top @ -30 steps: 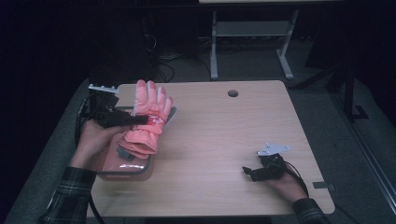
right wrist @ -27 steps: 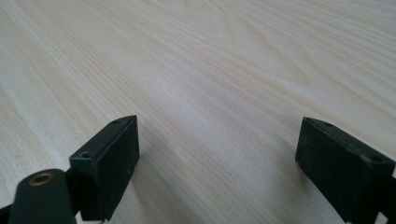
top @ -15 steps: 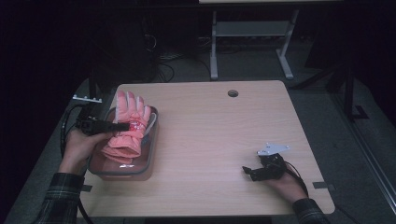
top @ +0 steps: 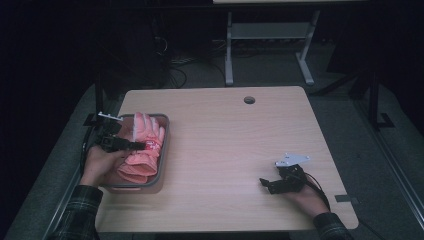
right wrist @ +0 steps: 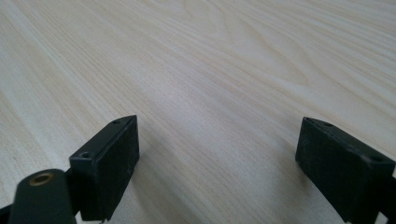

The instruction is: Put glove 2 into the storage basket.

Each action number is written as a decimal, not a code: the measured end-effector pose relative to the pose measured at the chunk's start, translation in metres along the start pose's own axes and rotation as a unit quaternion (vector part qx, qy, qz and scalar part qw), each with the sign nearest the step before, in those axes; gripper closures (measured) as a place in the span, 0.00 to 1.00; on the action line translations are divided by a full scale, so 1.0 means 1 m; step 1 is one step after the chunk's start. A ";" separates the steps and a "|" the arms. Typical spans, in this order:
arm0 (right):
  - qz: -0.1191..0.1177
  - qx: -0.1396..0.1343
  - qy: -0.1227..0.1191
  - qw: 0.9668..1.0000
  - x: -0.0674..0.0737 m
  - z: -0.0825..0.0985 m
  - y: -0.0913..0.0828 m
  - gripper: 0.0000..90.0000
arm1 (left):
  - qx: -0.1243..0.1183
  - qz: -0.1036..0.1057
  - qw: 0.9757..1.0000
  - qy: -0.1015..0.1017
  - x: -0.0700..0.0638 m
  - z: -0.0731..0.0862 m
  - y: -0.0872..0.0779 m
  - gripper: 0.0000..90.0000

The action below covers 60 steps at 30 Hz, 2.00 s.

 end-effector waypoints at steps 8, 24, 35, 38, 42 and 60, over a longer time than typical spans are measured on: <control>0.000 0.000 0.000 1.000 0.000 0.000 0.000 0.15 | 0.015 -0.009 1.000 -0.008 0.004 0.005 0.015 0.62; 0.001 -0.001 0.000 1.000 0.000 0.000 0.000 0.15 | -0.001 0.001 1.000 -0.007 0.005 0.000 0.004 0.32; 0.001 0.000 0.000 1.000 0.000 0.000 0.000 0.15 | -0.048 -0.021 0.998 0.019 0.007 -0.008 -0.023 0.20; 0.001 0.000 0.000 1.000 0.000 0.000 0.000 0.15 | -0.062 -0.026 0.997 0.023 0.009 -0.009 -0.032 0.19; 0.001 0.000 0.000 1.000 0.000 0.000 0.000 0.15 | -0.082 -0.022 0.996 0.028 0.006 -0.011 -0.042 0.19; 0.001 0.000 0.000 1.000 0.000 0.000 0.000 0.15 | -0.150 0.011 0.985 0.089 -0.044 -0.031 -0.057 0.19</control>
Point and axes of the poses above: each handheld gripper's, and its own axes: y roughly forward along the jaws, z roughly out of its underside, x roughly to its left, the point moved 6 cm from there along y, roughly forward along the jaws, and after that the axes turned 12 degrees about -z, right-handed, at the moved point
